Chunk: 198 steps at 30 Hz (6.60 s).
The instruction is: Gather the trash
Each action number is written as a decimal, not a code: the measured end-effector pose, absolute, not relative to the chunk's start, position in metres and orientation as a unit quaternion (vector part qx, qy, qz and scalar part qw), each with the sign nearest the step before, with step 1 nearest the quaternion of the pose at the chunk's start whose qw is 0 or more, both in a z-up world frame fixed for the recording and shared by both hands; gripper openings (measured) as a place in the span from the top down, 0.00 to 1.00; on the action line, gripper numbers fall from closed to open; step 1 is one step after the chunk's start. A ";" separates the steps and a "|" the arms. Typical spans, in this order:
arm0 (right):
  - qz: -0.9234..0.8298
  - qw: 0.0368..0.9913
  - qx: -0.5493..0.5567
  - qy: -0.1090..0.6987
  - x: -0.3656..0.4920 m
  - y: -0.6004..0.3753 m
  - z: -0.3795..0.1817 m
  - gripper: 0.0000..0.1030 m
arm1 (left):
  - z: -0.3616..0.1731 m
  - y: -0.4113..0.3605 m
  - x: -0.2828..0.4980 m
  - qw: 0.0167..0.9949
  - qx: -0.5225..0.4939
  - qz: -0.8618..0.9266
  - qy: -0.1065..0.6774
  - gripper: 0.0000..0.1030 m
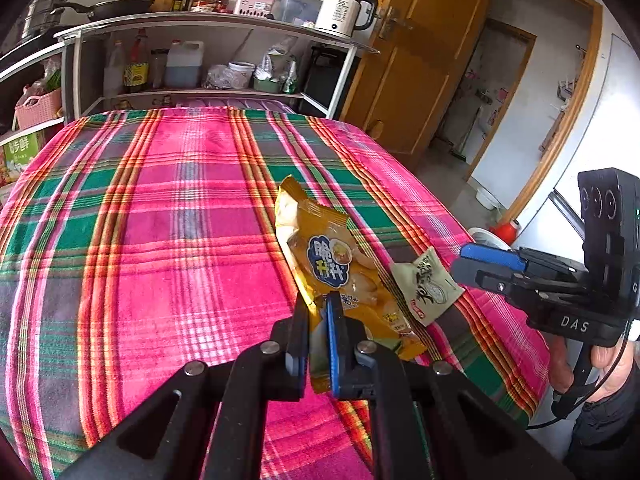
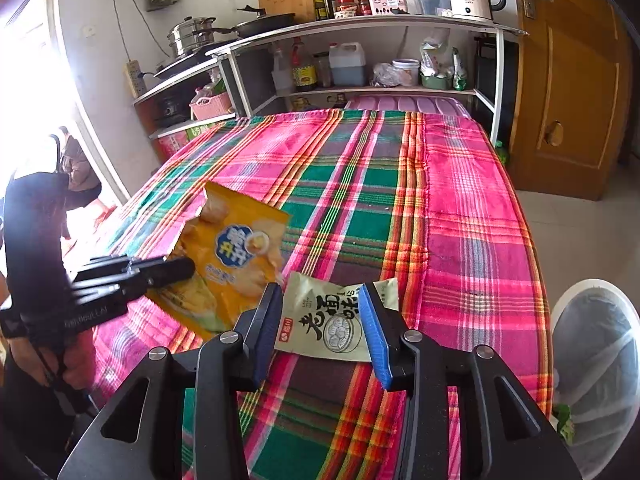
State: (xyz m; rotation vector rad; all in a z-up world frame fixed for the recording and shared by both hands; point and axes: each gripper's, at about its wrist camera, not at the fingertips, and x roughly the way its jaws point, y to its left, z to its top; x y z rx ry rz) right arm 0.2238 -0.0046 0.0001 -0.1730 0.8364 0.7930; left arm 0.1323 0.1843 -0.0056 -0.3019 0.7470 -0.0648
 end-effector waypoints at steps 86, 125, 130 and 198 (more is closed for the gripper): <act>0.242 0.909 0.001 0.338 0.201 -0.165 0.049 1.00 | 0.052 0.052 0.164 0.932 -0.102 -0.115 0.328 0.93; 0.130 0.897 0.084 0.414 0.237 -0.299 -0.021 0.87 | -0.004 -0.098 0.248 0.888 -0.065 -0.216 0.401 0.70; 0.130 0.901 0.082 0.405 0.232 -0.299 -0.016 0.80 | -0.001 -0.094 0.243 0.892 -0.067 -0.212 0.393 0.70; 0.170 0.932 -0.010 0.320 0.072 -0.234 0.032 0.63 | 0.034 -0.053 0.067 0.946 -0.049 -0.124 0.294 0.53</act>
